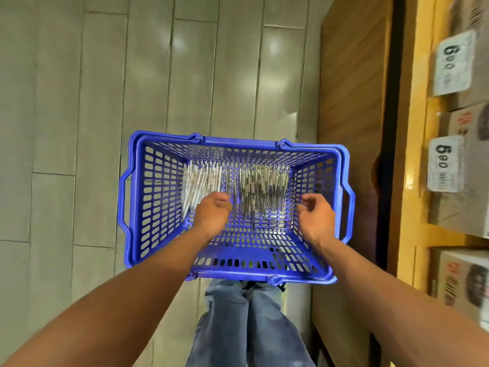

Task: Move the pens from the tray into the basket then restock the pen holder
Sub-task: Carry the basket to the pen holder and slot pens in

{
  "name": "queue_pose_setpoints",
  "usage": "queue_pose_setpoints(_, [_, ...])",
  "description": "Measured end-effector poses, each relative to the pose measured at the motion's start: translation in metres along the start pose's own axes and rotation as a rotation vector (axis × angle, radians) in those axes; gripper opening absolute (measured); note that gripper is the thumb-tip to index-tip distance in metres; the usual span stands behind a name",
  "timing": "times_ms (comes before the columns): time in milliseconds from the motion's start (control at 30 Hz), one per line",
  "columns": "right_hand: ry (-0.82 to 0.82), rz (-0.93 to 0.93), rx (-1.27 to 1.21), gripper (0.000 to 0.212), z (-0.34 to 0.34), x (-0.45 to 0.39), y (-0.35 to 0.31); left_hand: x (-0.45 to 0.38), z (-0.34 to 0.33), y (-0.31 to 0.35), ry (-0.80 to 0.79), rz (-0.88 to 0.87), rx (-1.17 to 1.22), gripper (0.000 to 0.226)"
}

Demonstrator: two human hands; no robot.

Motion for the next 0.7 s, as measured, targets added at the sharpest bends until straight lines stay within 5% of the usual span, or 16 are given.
queue_pose_setpoints(133, [0.252,0.021,0.063,0.016,0.043,0.026,-0.006,0.029,0.042,0.001,0.077,0.001,0.114,0.021])
queue_pose_setpoints(233, [0.371,-0.036,0.177,0.038,0.062,0.038,0.0,0.047,0.085,0.0,0.294,-0.048,-0.061,0.017])
queue_pose_setpoints(400, [0.308,-0.314,0.147,0.067,0.046,0.03,0.028,0.067,0.146,-0.009,0.632,-0.155,-0.257,0.036])
queue_pose_setpoints(500, [0.274,-0.414,0.132,0.067,0.039,0.025,0.047,0.066,0.167,-0.03,0.697,-0.034,-0.33,0.061])
queue_pose_setpoints(600, [0.296,-0.381,0.111,0.058,0.04,0.022,0.06,0.053,0.175,-0.06,0.582,0.113,-0.039,0.059])
queue_pose_setpoints(700, [0.277,-0.327,-0.065,0.033,0.04,0.02,0.068,0.045,0.182,-0.073,0.508,0.139,0.336,0.019])
Point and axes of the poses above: each hand's wrist, its own x-axis away from the middle knuckle, its own z-axis out of the back of the hand, y = z × x, the point moved 7 cm from there along -x, towards the middle knuckle, and after that the axes turned 10 degrees about -y, right-handed, at the moved point
